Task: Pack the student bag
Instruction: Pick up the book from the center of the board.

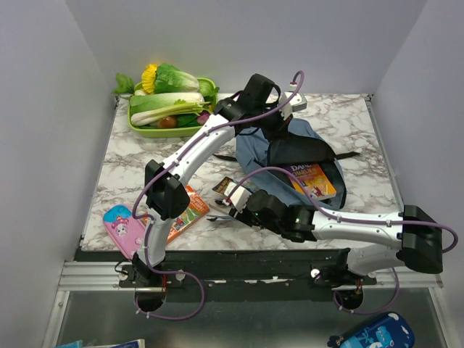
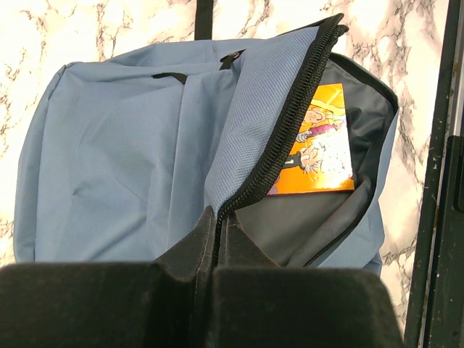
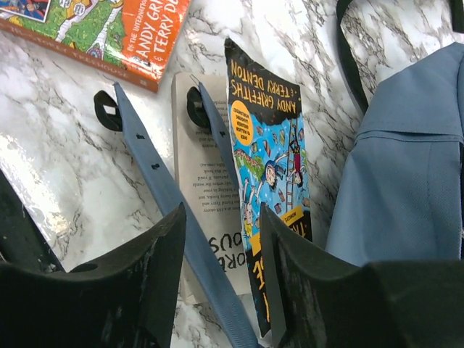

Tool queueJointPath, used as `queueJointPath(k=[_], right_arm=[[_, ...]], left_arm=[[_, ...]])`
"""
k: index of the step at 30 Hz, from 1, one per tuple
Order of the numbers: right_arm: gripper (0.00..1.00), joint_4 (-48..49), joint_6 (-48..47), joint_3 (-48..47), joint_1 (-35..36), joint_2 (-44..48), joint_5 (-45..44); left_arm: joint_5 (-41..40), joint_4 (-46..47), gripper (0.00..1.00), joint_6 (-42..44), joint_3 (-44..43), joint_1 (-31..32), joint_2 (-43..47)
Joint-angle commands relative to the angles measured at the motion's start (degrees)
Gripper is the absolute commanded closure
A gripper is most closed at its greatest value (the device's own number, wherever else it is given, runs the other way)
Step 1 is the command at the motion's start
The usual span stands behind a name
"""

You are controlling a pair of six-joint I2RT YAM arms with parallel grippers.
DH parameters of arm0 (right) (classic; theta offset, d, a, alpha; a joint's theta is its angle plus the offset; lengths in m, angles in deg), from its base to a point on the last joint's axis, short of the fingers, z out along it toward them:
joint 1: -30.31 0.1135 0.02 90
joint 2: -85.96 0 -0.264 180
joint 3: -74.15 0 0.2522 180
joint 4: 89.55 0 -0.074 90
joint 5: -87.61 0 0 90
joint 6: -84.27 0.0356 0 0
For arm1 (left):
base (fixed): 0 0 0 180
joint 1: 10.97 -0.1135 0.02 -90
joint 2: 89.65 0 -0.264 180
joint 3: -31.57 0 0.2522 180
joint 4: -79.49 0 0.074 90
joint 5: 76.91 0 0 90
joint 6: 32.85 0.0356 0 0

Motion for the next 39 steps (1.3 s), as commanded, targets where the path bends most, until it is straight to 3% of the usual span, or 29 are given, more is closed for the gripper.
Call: queueJointPath(k=[1,12,21,26,39], right_arm=[[0.46,-1.8,-0.9,0.6,0.3,-1.0,-1.0],[0.51,5.5,-5.4,-1.8,0.2,-10.9,-11.4],[0.55,7.9,-5.5,-1.8,-0.6,-9.3,-9.4],[0.64,8.2,-5.7,-1.9,-1.7,-10.4,-8.4],[0.67,7.1,-8.3,-4.6,-4.2,-16.0,-4.0]], left_arm=[[-0.4,1.3,1.0,0.5,-0.6,0.1,0.7],[-0.1,1.6,1.0,0.6,0.2,0.1,1.3],[0.1,1.6,1.0,0.5,1.3,0.1,1.6],[0.5,1.7,1.0,0.4,1.8,0.1,1.7],[0.3,1.1,1.0,0.5,0.2,0.2,1.4]])
